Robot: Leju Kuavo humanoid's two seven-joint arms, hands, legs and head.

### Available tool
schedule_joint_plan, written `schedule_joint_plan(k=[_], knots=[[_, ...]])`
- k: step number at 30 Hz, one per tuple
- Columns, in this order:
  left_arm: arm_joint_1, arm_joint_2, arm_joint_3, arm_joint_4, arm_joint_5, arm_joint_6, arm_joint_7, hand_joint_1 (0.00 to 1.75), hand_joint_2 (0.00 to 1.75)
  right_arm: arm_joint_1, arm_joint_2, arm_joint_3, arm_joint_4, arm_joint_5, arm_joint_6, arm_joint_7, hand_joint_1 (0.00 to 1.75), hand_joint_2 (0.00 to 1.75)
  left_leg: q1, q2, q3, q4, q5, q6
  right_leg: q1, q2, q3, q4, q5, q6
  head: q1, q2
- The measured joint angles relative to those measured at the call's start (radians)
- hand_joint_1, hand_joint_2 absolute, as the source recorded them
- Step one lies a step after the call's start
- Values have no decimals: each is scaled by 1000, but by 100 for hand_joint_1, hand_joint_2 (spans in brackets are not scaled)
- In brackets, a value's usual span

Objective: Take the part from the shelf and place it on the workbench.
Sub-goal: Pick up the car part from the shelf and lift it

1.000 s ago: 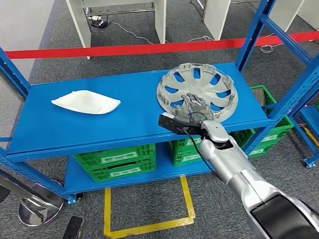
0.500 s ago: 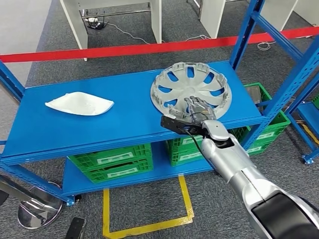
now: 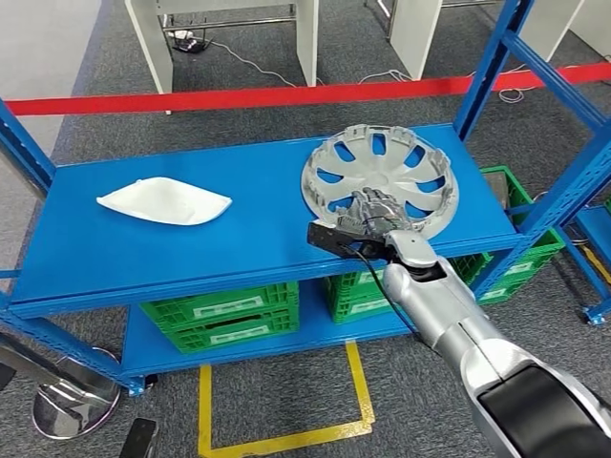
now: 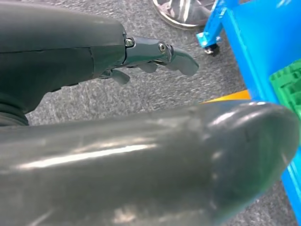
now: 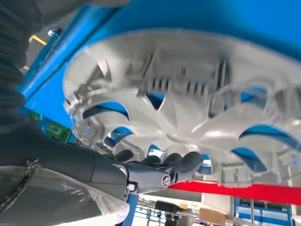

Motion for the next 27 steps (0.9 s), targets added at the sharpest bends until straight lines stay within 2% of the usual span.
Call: schedule_joint_plan(k=[1,4,6,7,9,10,11,12,13,14,15,16,19,21,22,24,25,26,27], knots=[[-1,0,0,0,0,0,0,0,0,-1,0,1,2,0,0,0,0,175,-2,0,1,2,-4,-5,2,1,14,-23,-2,-4,-1,0],[-1,1,0,0,0,0,0,0,0,1,-1,2,7,0,0,-1,0,175,-2,1,5,4,-14,-19,1,4,27,-32,-18,-19,-1,0],[-1,2,0,0,0,0,0,0,0,0,-2,2,9,1,-1,-1,0,175,0,2,-13,53,-41,-31,-4,5,41,-35,-26,-31,-6,0],[-1,2,0,0,0,0,0,0,0,0,-2,2,9,2,-1,-1,0,175,2,2,-40,108,-64,-36,-5,5,48,-35,-31,-36,-9,0],[-1,2,1,0,0,0,0,0,0,2,-1,4,12,2,-1,-1,0,175,4,2,-117,241,-105,-43,-4,5,60,-35,-42,-41,-12,0],[1,2,1,0,0,0,0,0,0,4,-1,4,14,2,-1,-1,0,175,5,2,-147,281,-106,-44,-4,6,67,-35,-47,-42,-12,0],[3,2,1,0,0,0,0,0,0,6,-1,4,15,2,-1,-1,0,175,5,2,-159,284,-85,-44,-4,7,74,-35,-53,-41,-12,0],[4,2,1,0,0,0,0,0,0,7,-1,4,16,2,0,-1,0,175,5,2,-153,247,-44,-42,-4,8,84,-35,-59,-40,-12,0],[5,2,1,0,0,0,0,0,0,7,-1,4,16,2,-1,-1,0,175,5,2,-133,182,8,-37,-4,9,93,-35,-66,-38,-13,0],[5,3,1,0,0,0,0,0,0,6,-1,4,17,2,-1,-1,0,175,3,2,-111,118,47,-31,-3,10,101,-35,-72,-35,-12,0],[5,3,2,0,0,0,0,0,0,5,0,5,18,2,-1,-1,0,175,0,2,-91,64,72,-25,-2,11,105,-35,-77,-32,-12,0],[5,3,2,0,0,0,0,0,0,4,0,5,18,2,-1,-1,0,175,-2,2,-79,32,78,-19,-1,12,104,-35,-80,-27,-12,0],[5,2,3,0,0,0,1,0,0,0,0,4,19,2,-2,-1,0,175,-2,1,-67,7,61,-6,-1,12,102,-39,-86,-10,-11,0],[4,2,3,0,0,0,1,0,0,-5,0,4,19,2,-3,-1,0,175,3,1,-54,-5,56,4,-1,10,84,-4,-104,1,-7,0],[4,3,3,0,0,0,1,0,0,-6,0,4,20,2,-3,-1,0,175,5,2,-47,-9,54,8,-1,9,54,47,-123,4,-5,0],[2,3,4,0,1,4,4,0,0,-2,0,4,22,2,-2,-2,0,175,5,2,-40,-8,48,15,-2,9,-29,180,-164,10,-3,0],[2,2,4,0,3,7,7,0,0,2,0,4,23,2,-1,-2,0,175,5,2,-35,-7,44,16,-3,9,-65,227,-168,12,-4,0],[3,1,5,0,5,11,10,0,0,6,0,4,25,1,0,-2,0,175,5,1,-30,-7,39,16,-3,9,-84,239,-153,14,-3,0],[4,-1,5,0,7,16,13,0,0,7,0,4,27,1,1,-2,0,175,5,0,-23,-6,33,14,-4,8,-84,214,-118,14,-3,0]])
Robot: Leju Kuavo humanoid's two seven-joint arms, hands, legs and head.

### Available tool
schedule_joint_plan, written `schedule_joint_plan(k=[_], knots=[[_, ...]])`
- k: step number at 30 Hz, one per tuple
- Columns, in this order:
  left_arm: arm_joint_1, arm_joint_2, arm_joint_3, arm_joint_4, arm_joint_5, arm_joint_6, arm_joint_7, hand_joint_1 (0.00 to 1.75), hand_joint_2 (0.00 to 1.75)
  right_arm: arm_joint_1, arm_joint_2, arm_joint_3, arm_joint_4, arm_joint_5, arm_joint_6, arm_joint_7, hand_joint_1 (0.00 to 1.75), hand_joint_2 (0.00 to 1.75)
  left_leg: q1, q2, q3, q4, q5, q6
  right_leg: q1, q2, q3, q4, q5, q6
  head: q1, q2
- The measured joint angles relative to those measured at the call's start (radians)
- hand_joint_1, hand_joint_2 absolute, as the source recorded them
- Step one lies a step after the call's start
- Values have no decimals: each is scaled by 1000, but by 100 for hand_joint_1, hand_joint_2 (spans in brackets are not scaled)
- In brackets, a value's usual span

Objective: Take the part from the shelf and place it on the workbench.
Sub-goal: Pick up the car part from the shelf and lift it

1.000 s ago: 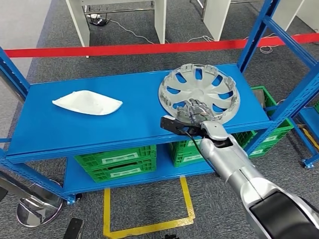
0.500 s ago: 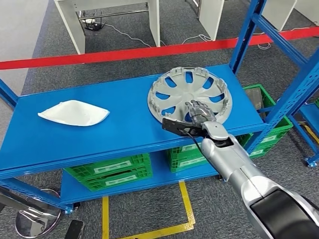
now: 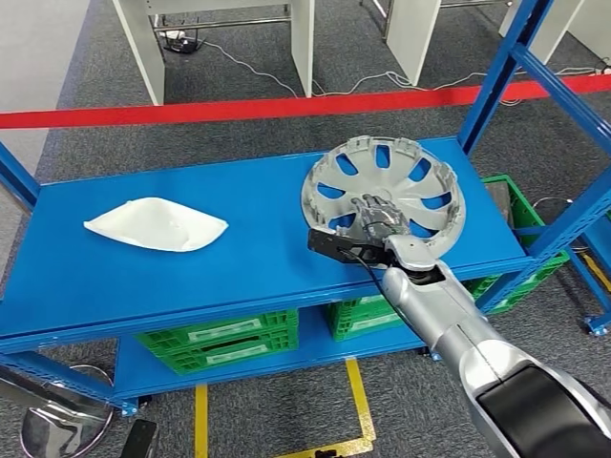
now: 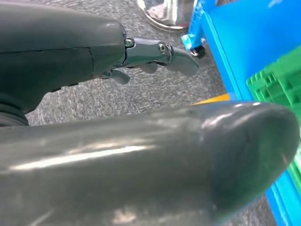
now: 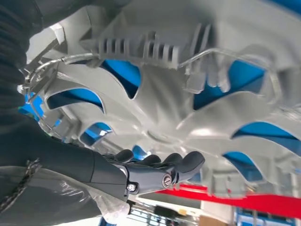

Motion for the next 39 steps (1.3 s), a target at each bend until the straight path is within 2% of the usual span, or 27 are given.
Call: schedule_joint_plan(k=[2,3,4,7,9,10,12,13,14,15,16,17,18,19,20,22,24,25,28,29,30,31,33,34,35,38,39], knots=[[1,-1,2,0,2,7,8,0,0,-4,0,-1,3,-1,6,-1,0,175,0,-1,14,4,-15,-7,0,-3,42,-123,86,-2,0,0],[0,-1,4,0,2,10,12,0,0,-7,0,-1,5,-2,10,-2,0,175,-2,-2,17,8,-22,-13,1,-4,68,-181,111,-5,-1,0],[-1,-1,6,0,1,13,16,0,0,-9,0,-1,6,-3,15,-4,0,175,-4,-2,16,12,-26,-18,2,-5,85,-218,121,-9,-1,0],[-2,-1,10,0,-1,17,20,0,0,-15,1,-1,9,-10,34,-11,0,175,-6,-1,14,15,-33,-32,2,-2,97,-236,111,-26,-2,0],[-3,-1,13,0,-3,18,20,0,0,-25,2,-1,12,-16,53,-18,0,175,-5,-1,6,45,-56,-42,-1,-4,106,-240,106,-38,-5,0],[-3,-1,15,0,-4,18,20,0,0,-30,2,0,15,-20,66,-22,0,175,-4,0,-13,89,-80,-47,-3,-6,111,-242,103,-43,-7,0],[-1,-1,18,0,-6,18,20,0,0,-37,2,0,24,-26,84,-27,0,175,0,0,-77,222,-134,-54,-3,-8,118,-242,99,-50,-9,0],[1,-1,19,0,-6,18,20,0,0,-38,2,0,29,-28,90,-29,38,175,1,0,-106,276,-149,-56,-3,-8,120,-242,97,-51,-9,0],[2,-1,21,0,-6,18,20,0,0,-38,2,0,33,-29,93,-30,82,175,2,0,-122,300,-145,-57,-3,-7,122,-242,96,-52,-9,0],[3,-1,22,0,-6,18,20,0,0,-38,2,1,36,-29,96,-32,126,175,3,1,-120,287,-121,-56,-3,-6,126,-242,94,-51,-9,0],[3,0,23,0,-6,18,20,0,0,-39,2,1,39,-30,99,-33,169,175,4,1,-101,236,-83,-55,-3,-6,130,-242,92,-49,-9,0],[3,0,24,0,-6,18,20,0,0,-41,2,1,41,-32,102,-34,175,175,4,1,-73,167,-43,-52,-3,-5,133,-242,91,-47,-9,0],[2,0,24,0,-6,18,20,0,0,-42,2,1,44,-34,106,-36,175,175,3,1,-45,101,-16,-48,-1,-4,134,-241,89,-43,-9,0],[2,0,25,0,-6,18,20,0,0,-44,2,1,48,-37,110,-38,175,175,2,1,-25,53,-2,-44,1,-3,133,-240,89,-39,-9,0],[1,0,25,0,-6,18,20,0,0,-44,2,2,51,-40,114,-40,175,175,0,1,-17,29,0,-40,2,-2,131,-240,89,-33,-8,0],[2,0,26,0,-6,16,18,0,0,-45,2,3,58,-45,120,-43,175,175,-2,1,-17,20,-3,-31,3,-1,128,-244,93,-21,-8,0],[3,0,26,0,-6,7,12,0,0,-47,0,3,63,-51,122,-46,175,175,1,1,-14,13,3,-18,1,-2,116,-227,79,-11,-6,0],[2,0,27,0,-6,-3,7,0,0,-49,-1,4,66,-53,124,-48,175,175,3,1,-13,9,6,-12,0,-2,98,-192,58,-7,-4,0],[2,2,33,0,-3,-39,-15,0,0,-48,-4,6,73,-62,125,-52,175,175,2,2,-13,9,6,-4,0,-3,7,-6,-21,-2,-2,0],[3,2,34,0,-2,-48,-21,0,0,-46,-5,7,74,-66,124,-53,175,175,2,2,-12,9,5,-3,0,-3,-12,29,-26,-1,-2,0],[4,3,34,0,-1,-54,-24,0,0,-45,-6,7,75,-69,123,-54,175,175,2,1,-11,9,4,-3,0,-3,-14,27,-11,-2,-2,0],[5,3,35,0,-1,-57,-26,0,0,-45,-7,8,76,-72,121,-54,175,175,2,1,-8,9,2,-4,0,-3,6,-15,19,-4,-2,0],[4,3,36,0,-2,-59,-28,0,0,-48,-9,8,76,-76,118,-56,175,175,0,1,-3,11,-4,-10,1,-5,76,-153,82,-9,-2,0],[3,4,37,0,-3,-60,-28,0,0,-50,-10,9,76,-78,116,-57,175,175,-2,1,-3,13,-6,-14,2,-5,104,-206,96,-13,-2,0],[2,4,37,0,-3,-61,-30,0,0,-51,-10,10,76,-80,115,-58,175,175,-4,1,-4,14,-7,-19,3,-5,120,-235,100,-16,-3,0],[2,6,40,0,-3,-84,-44,0,131,-55,-11,14,75,-84,113,-61,175,175,-4,0,-5,14,-7,-33,3,-5,126,-247,97,-28,-3,0],[2,7,41,0,-2,-96,-51,0,175,-56,-11,15,73,-85,112,-61,175,175,-3,0,-8,25,-17,-38,1,-6,129,-249,98,-33,-5,0]])
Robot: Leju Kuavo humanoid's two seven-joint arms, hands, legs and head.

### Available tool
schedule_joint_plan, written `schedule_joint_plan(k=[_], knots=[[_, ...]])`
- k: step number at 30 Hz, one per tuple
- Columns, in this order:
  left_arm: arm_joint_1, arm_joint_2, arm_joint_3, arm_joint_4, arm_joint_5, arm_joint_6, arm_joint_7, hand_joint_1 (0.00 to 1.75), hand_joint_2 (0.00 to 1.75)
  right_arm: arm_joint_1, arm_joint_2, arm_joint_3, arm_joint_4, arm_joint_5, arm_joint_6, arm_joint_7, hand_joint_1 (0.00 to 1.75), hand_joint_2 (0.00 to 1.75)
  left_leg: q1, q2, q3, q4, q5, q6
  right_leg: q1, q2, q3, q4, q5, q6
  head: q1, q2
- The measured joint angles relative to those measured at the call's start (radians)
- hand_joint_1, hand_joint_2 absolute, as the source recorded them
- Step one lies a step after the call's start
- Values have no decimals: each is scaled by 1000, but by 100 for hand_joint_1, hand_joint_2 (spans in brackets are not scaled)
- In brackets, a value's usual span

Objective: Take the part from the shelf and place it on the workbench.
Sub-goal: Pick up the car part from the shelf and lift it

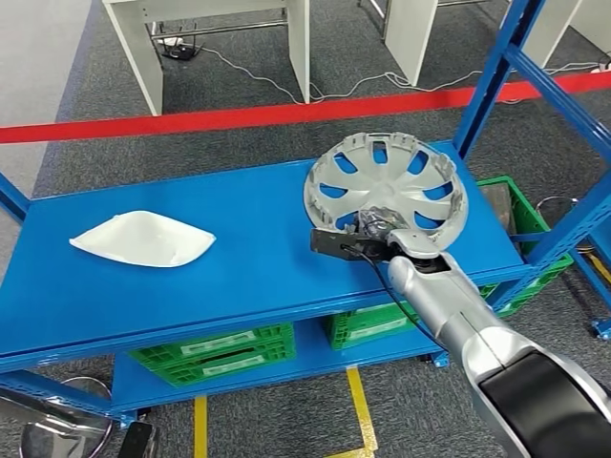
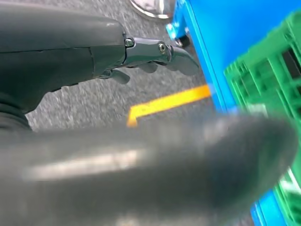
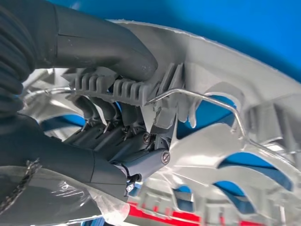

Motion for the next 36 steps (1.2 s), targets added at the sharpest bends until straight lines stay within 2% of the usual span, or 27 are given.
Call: schedule_joint_plan(k=[2,4,5,6,7,9,10,12,15,17,19,20,21,22,24,25,26,29,31,32,34,35,36], knots=[[0,2,1,0,2,-22,-10,0,175,-2,0,2,-3,-3,-2,0,175,175,2,0,-33,79,-47,-10,-4,-4,6,-4,-1,-9,-4,0],[3,3,1,0,2,-34,-15,0,175,1,-1,2,-4,-6,-6,0,175,175,6,1,-94,210,-102,-18,-4,-5,7,-4,-3,-13,-6,0],[5,4,1,0,2,-39,-16,0,175,3,-2,3,-5,-7,-10,0,175,175,7,1,-116,255,-112,-20,-4,-5,7,-3,-4,-14,-6,0],[7,6,2,0,2,-44,-19,0,175,5,-2,3,-5,-9,-14,-1,175,175,8,1,-121,263,-103,-21,-4,-4,8,-3,-4,-14,-6,0],[7,8,2,0,3,-48,-23,0,175,7,-2,3,-7,-12,-19,-1,175,175,9,1,-108,232,-74,-20,-4,-2,9,-3,-4,-13,-6,0],[6,10,2,0,4,-57,-29,0,175,10,-2,2,-17,-17,-30,-1,175,175,10,2,-51,104,-4,-16,-4,0,11,-2,-6,-9,-6,0],[5,11,2,0,4,-64,-32,0,175,11,-2,1,-24,-20,-37,-2,175,175,8,1,-26,46,15,-13,-2,2,10,0,-7,-5,-6,0],[5,11,5,0,5,-77,-36,0,175,16,-4,-1,-41,-26,-51,-4,175,175,5,1,-9,-1,17,-5,1,5,3,1,-4,5,-5,0],[5,9,10,0,7,-54,-38,0,175,35,-9,-10,-80,-33,-84,-8,175,175,6,2,-9,-11,20,12,-1,5,-8,7,-10,21,-3,0],[2,8,14,0,9,-25,-31,0,175,47,-15,-18,-110,-37,-118,-11,175,175,9,3,-6,-17,24,25,-3,4,-43,77,-52,29,1,0],[-1,8,20,0,9,-5,-23,0,175,64,-20,-24,-139,-36,-147,-14,175,175,8,3,-6,-17,22,32,-3,4,-106,210,-111,33,3,0],[-1,8,22,0,8,3,-19,0,175,76,-22,-27,-155,-34,-158,-16,175,175,8,3,-6,-16,22,33,-3,4,-132,261,-125,35,3,0],[-1,7,24,0,8,9,-16,0,175,89,-26,-31,-172,-31,-167,-17,175,175,8,2,-6,-16,21,33,-3,4,-142,280,-122,35,4,0],[0,6,26,0,8,14,-13,0,175,99,-28,-34,-190,-27,-175,-17,175,175,8,0,-5,-15,20,33,-3,3,-134,259,-101,35,4,0],[0,3,27,0,7,22,-8,0,175,111,-33,-41,-226,-20,-190,-18,175,175,7,-2,-3,-12,15,28,-3,1,-75,135,-36,32,4,0],[-1,2,27,0,7,25,-7,0,175,113,-34,-43,-241,-17,-196,-18,175,175,5,-2,-4,-9,12,24,-2,1,-43,72,-15,29,3,0],[-1,2,28,0,6,29,-6,0,175,116,-35,-46,-257,-14,-203,-18,175,175,3,-2,-6,-7,11,19,-2,1,-21,31,-6,25,3,0],[-2,2,33,0,4,39,-2,0,175,133,-37,-53,-299,-2,-224,-22,175,175,0,-2,-10,-4,9,7,0,3,-8,12,-11,9,3,0],[-2,1,34,0,4,44,-1,0,175,144,-39,-62,-326,4,-248,-25,175,175,2,-1,-19,20,-11,-3,-4,3,-6,10,-12,-3,2,0],[-2,1,35,0,3,46,0,0,175,148,-39,-65,-339,6,-260,-26,175,175,3,-1,-35,58,-34,-8,-5,2,-3,8,-12,-8,1,0],[-3,-1,36,0,1,49,1,0,175,160,-39,-72,-366,11,-286,-30,175,175,5,1,-92,185,-92,-15,-5,3,-1,8,-15,-14,1,0],[-3,-2,37,0,0,51,2,0,175,169,-39,-75,-379,16,-299,-34,175,175,6,1,-120,243,-110,-16,-4,3,1,8,-16,-16,1,0],[-3,-3,38,0,-2,53,4,0,175,179,-39,-80,-394,21,-314,-38,175,175,6,1,-137,274,-112,-16,-3,3,4,8,-18,-17,1,0]])
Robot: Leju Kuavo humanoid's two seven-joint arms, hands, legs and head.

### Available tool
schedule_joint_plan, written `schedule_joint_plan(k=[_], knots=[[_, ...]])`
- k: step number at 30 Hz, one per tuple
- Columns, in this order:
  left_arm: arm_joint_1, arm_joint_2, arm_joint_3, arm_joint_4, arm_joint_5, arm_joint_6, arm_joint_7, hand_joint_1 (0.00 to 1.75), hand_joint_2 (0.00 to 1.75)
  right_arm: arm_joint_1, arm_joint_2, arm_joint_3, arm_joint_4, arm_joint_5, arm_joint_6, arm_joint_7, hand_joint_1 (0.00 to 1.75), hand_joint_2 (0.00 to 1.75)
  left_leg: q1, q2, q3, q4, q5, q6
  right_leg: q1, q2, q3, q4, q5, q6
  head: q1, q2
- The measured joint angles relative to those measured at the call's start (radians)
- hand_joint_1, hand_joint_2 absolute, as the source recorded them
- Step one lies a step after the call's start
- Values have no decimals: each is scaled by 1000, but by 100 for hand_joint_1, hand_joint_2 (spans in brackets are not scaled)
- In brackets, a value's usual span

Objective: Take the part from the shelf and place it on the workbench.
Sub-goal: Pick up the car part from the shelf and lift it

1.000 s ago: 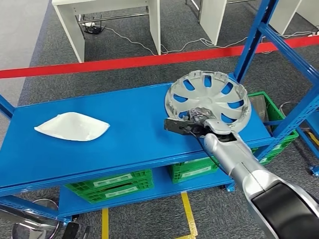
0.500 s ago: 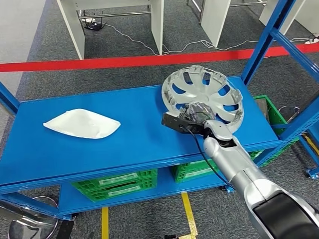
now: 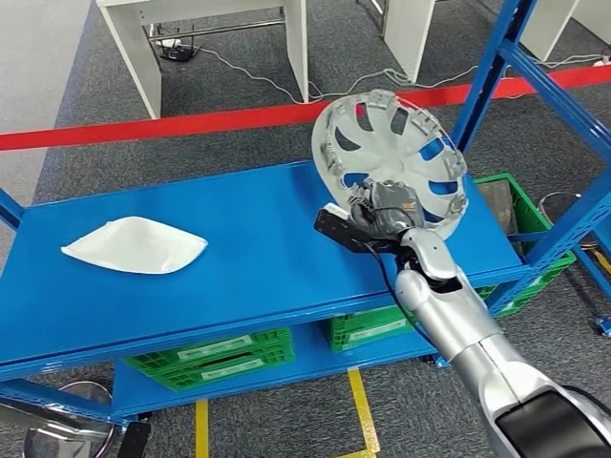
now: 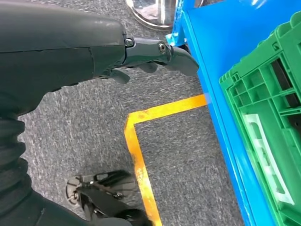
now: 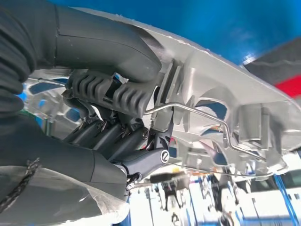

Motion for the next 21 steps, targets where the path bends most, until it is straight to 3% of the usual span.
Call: schedule_joint_plan(k=[1,2,4,5,8,10,12,14,15,16,17,19,21], knots=[[0,0,1,0,-1,2,2,0,175,9,0,-5,-15,5,-14,-4,175,175,0,0,0,-7,19,3,1,1,3,0,-2,0,0,0],[0,-1,2,0,-3,5,3,0,175,17,0,-9,-31,11,-27,-7,175,175,-1,0,18,-52,55,7,2,1,7,0,-4,0,0,0],[-1,0,3,0,-4,8,4,0,175,30,0,-20,-63,20,-55,-12,175,175,-5,0,72,-181,128,22,5,1,14,0,-8,3,1,0],[-2,-1,3,0,-5,9,4,0,175,34,0,-24,-76,24,-69,-14,175,175,-8,0,93,-230,146,30,6,2,14,-1,-9,6,1,0],[-3,-2,4,0,-6,11,6,0,175,55,0,-40,-122,40,-113,-22,175,175,-14,-1,108,-276,143,41,5,0,8,-4,-7,20,0,0],[-3,-5,4,0,-8,14,7,0,175,69,0,-53,-155,47,-139,-29,175,175,-9,-1,113,-289,144,45,5,-1,-2,8,-20,30,2,0],[-5,-8,4,0,-11,17,8,0,175,76,0,-64,-180,49,-154,-33,175,175,-5,0,119,-298,147,50,4,-2,-43,88,-65,37,4,0],[-7,-10,4,0,-13,19,9,0,175,86,0,-70,-196,50,-161,-38,175,175,-5,1,119,-298,147,53,3,-2,-108,220,-117,43,5,0],[-7,-11,4,0,-14,19,9,0,175,92,0,-72,-201,51,-162,-39,175,175,-5,0,120,-297,146,54,3,-2,-132,266,-127,45,5,0],[-7,-13,4,0,-14,19,10,0,175,96,0,-73,-205,52,-162,-40,175,175,-5,0,120,-296,145,54,2,-2,-140,276,-117,47,6,0],[-7,-14,4,0,-14,19,10,0,175,99,0,-76,-209,52,-163,-40,175,175,-4,-1,121,-295,144,53,2,-3,-128,245,-90,47,6,0],[-7,-15,5,0,-14,19,10,0,175,100,0,-81,-216,51,-163,-40,175,175,-4,-3,122,-290,140,47,1,-4,-64,113,-23,44,6,0],[-8,-15,5,0,-14,19,10,0,175,102,0,-82,-220,51,-163,-40,175,175,-9,-4,117,-282,136,37,2,-3,-16,18,2,38,5,0]])
